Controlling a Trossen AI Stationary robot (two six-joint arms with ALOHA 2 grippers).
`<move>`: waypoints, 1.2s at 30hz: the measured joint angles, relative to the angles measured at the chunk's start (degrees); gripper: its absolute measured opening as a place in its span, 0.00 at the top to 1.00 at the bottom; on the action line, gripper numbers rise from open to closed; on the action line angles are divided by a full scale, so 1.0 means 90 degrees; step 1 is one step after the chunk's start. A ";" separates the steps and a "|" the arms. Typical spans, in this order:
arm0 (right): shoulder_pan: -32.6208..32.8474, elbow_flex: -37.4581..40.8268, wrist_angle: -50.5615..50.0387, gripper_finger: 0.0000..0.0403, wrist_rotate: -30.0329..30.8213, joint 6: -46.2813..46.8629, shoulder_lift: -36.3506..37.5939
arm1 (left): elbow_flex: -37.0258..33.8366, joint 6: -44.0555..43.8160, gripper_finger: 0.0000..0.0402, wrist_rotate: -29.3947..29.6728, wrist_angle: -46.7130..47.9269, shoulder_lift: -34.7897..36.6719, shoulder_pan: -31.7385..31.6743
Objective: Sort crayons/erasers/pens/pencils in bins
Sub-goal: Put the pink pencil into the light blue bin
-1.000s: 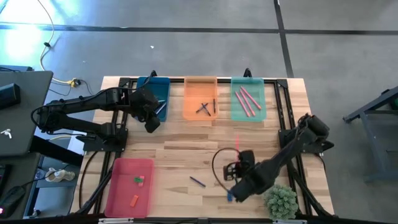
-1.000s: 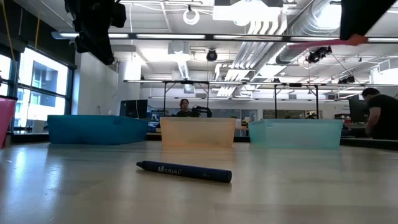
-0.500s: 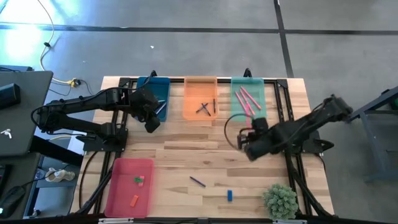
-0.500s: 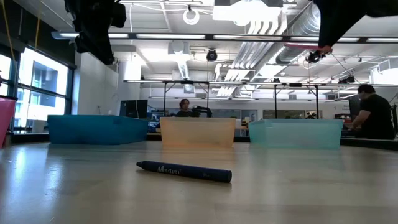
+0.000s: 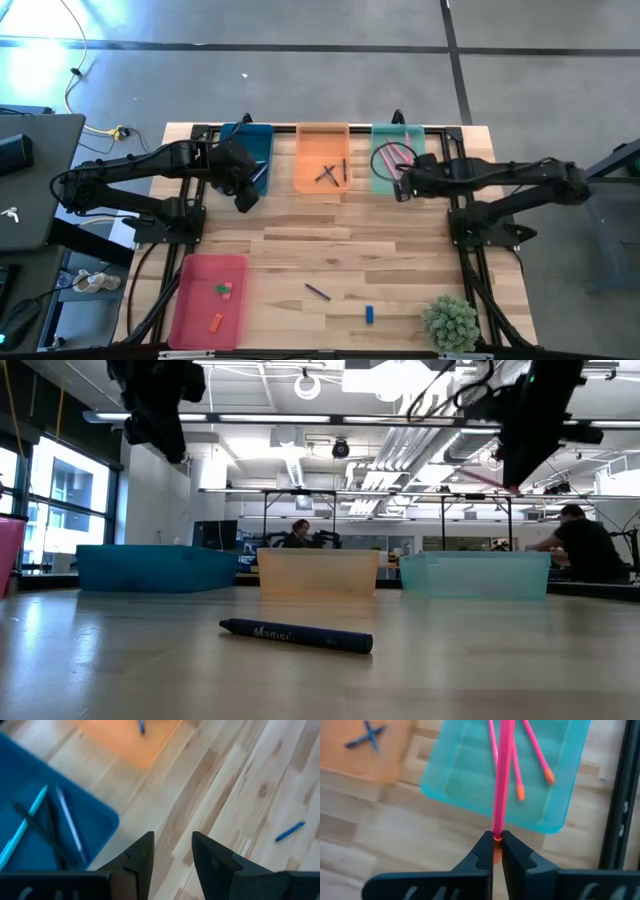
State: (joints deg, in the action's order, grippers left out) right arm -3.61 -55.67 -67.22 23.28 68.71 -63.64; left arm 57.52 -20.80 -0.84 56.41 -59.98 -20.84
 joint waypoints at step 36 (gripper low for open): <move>-0.3906 0.0976 0.2069 0.99 -0.2015 -0.5376 -0.1641 | 0.0002 -0.0005 0.63 -0.0029 -0.3508 -0.0250 0.0124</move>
State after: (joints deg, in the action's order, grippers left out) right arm -38.76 -46.89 -48.60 5.15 20.32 -78.41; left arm 57.54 -20.84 -1.10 24.84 -62.22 -19.73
